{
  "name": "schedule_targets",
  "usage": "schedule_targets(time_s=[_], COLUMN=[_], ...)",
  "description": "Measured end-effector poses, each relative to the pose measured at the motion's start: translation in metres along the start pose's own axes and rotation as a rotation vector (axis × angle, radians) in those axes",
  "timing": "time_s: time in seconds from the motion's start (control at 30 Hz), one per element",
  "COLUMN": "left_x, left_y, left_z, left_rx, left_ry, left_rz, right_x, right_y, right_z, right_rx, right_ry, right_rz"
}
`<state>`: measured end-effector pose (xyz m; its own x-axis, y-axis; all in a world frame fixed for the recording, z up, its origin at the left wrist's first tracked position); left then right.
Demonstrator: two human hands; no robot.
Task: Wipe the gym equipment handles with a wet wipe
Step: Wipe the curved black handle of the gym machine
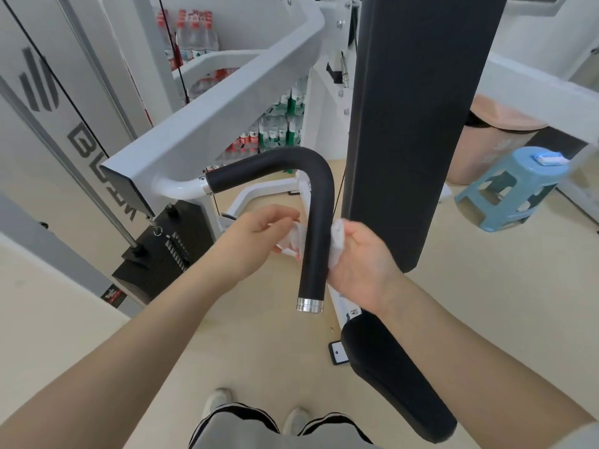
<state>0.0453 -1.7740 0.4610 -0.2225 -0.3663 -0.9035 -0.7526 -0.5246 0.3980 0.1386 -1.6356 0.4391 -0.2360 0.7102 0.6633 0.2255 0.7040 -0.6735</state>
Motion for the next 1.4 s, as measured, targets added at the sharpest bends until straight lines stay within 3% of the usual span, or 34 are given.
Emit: schedule_targets(time_s=[0.1,0.2,0.43,0.53,0.67,0.8,0.93,1.0,1.1,1.13,1.27,1.3,1.4], left_x=[0.009,0.011,0.002,-0.001,-0.004,-0.003,-0.002,0.000,0.006,0.007,0.010,0.010,0.010], left_y=[-0.003,-0.014,-0.020,-0.019,-0.019,-0.020,-0.017,-0.015,-0.013,-0.012,-0.001,0.002,0.011], left_z=[-0.004,-0.005,0.007,0.011,0.017,0.019,0.023,0.024,0.025,0.025,0.025,0.026,0.025], left_rx=[0.044,0.110,0.066,0.051,0.065,0.030,0.018,0.026,0.044,0.042,-0.004,-0.010,0.000], left_ry=[0.063,0.069,0.117,0.127,0.148,0.184,0.200,0.205,0.198,0.196,0.193,0.191,0.187], left_rz=[0.012,0.007,-0.294,-0.274,-0.441,-0.524,-0.470,-0.472,-0.477,-0.471,-0.434,-0.440,-0.442], right_x=[-0.028,-0.037,-0.039,-0.063,-0.046,-0.022,-0.029,-0.006,0.029,0.029,0.016,0.026,0.066], right_y=[0.002,-0.003,-0.013,-0.004,0.023,0.027,0.022,0.018,0.012,0.009,0.000,0.000,0.006], right_z=[-0.018,-0.031,-0.014,-0.023,-0.022,-0.015,-0.021,-0.007,0.014,0.014,0.007,0.014,0.042], right_rx=[0.046,-0.067,-0.241,-0.133,-0.060,0.005,0.484,0.486,0.175,0.172,0.612,0.577,0.123], right_ry=[-0.020,0.042,0.260,0.408,0.615,0.613,0.692,0.712,0.692,0.677,0.739,0.743,0.741], right_rz=[-0.248,-0.410,-0.975,-1.211,-1.767,-2.073,-2.335,-2.394,-2.381,-2.388,-2.462,-2.484,-2.420])
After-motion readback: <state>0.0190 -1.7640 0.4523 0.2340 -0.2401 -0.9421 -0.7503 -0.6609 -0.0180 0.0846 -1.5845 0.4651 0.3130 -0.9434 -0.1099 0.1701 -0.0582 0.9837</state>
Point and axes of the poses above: each hand's wrist, its own z-axis towards the middle knuckle, its own y-axis out of the back of the hand, x = y × z, the point moved 1 cm from there along z, towards the middle knuckle, and after that the axes turned 10 degrees about x, right-handed, at the moved point
